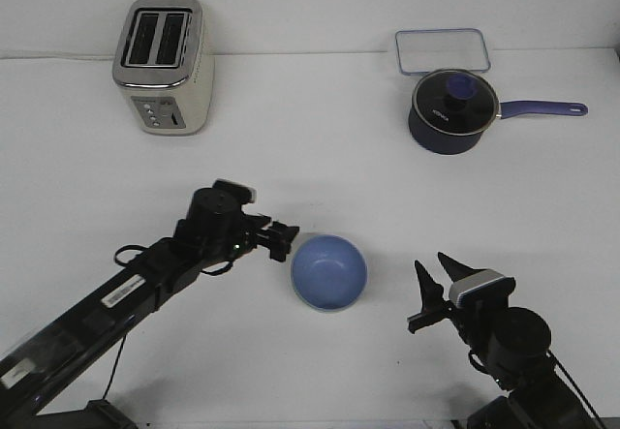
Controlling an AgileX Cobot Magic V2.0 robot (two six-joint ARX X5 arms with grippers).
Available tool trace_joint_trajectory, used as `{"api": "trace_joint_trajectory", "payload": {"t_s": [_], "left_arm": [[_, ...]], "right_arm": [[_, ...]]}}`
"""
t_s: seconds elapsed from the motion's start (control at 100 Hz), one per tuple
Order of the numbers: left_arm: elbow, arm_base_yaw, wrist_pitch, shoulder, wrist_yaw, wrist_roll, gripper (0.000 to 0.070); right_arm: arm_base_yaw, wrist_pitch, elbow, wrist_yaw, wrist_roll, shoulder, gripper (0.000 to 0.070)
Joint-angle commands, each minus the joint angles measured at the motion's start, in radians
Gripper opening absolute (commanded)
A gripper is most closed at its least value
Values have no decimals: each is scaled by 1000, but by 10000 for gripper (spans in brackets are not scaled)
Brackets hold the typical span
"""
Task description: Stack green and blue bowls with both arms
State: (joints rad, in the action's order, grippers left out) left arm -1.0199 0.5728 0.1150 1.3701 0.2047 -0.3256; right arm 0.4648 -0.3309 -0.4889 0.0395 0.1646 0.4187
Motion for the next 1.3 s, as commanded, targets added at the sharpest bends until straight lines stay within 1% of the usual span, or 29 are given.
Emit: {"api": "trace_joint_trajectory", "payload": {"t_s": [0.0, 0.05, 0.12, 0.17, 0.2, 0.26, 0.32, 0.35, 0.37, 0.38, 0.4, 0.43, 0.44, 0.51, 0.62, 0.68, 0.76, 0.81, 0.89, 1.01, 1.29], "left_arm": [[-21, -34, -4, -65, -60, 49, 463], [-21, -65, -2, -113, -107, 75, 461], [-21, -118, 13, -200, -196, 142, 455], [-21, -151, 29, -254, -265, 189, 429], [-21, -170, 44, -286, -301, 216, 384], [-21, -208, 79, -346, -352, 264, 253], [-20, -248, 122, -396, -365, 269, 124], [-19, -270, 147, -418, -365, 269, 55], [-18, -285, 164, -432, -365, 269, 6], [-17, -292, 173, -439, -365, 269, 0], [-14, -306, 186, -451, -365, 269, 14], [-6, -327, 204, -471, -365, 274, 14], [-2, -333, 207, -478, -365, 275, 14], [45, -371, 195, -541, -365, 289, 14], [181, -392, 118, -682, -364, 298, 14], [277, -395, 68, -773, -364, 311, 13], [407, -399, 4, -898, -364, 330, 13], [480, -399, -34, -978, -364, 329, 13], [566, -399, -68, -1082, -365, 314, 12], [603, -399, -47, -1168, -365, 284, 13], [602, -399, -48, -1197, -365, 284, 15]], "right_arm": [[7, 10, -1, 18, 3, 1, 283], [7, 11, -1, 26, 3, 1, 283], [7, 21, -1, 44, -3, 1, 283], [7, 35, -1, 48, -10, 1, 283], [7, 46, -1, 48, -10, 1, 283], [7, 66, -3, 48, -9, 1, 280], [7, 90, -5, 48, -10, 1, 274], [7, 100, -6, 47, -10, 1, 242], [7, 101, -8, 47, -10, 1, 200], [7, 103, -9, 47, -10, 1, 172], [7, 106, -10, 47, -10, 1, 110], [7, 108, -10, 47, -10, 0, 6], [7, 109, -10, 47, -10, 0, 0], [7, 110, -10, 48, -11, -19, 3], [7, 77, -6, 50, -16, -69, 2], [7, 51, 0, 75, -18, -106, 2], [7, 39, 13, 96, -47, -154, 2], [7, 39, 19, 105, -64, -178, 2], [7, 47, 19, 150, -63, -195, 3], [7, 58, 19, 200, -47, -197, 3], [7, 59, 19, 197, -57, -196, 3]]}}
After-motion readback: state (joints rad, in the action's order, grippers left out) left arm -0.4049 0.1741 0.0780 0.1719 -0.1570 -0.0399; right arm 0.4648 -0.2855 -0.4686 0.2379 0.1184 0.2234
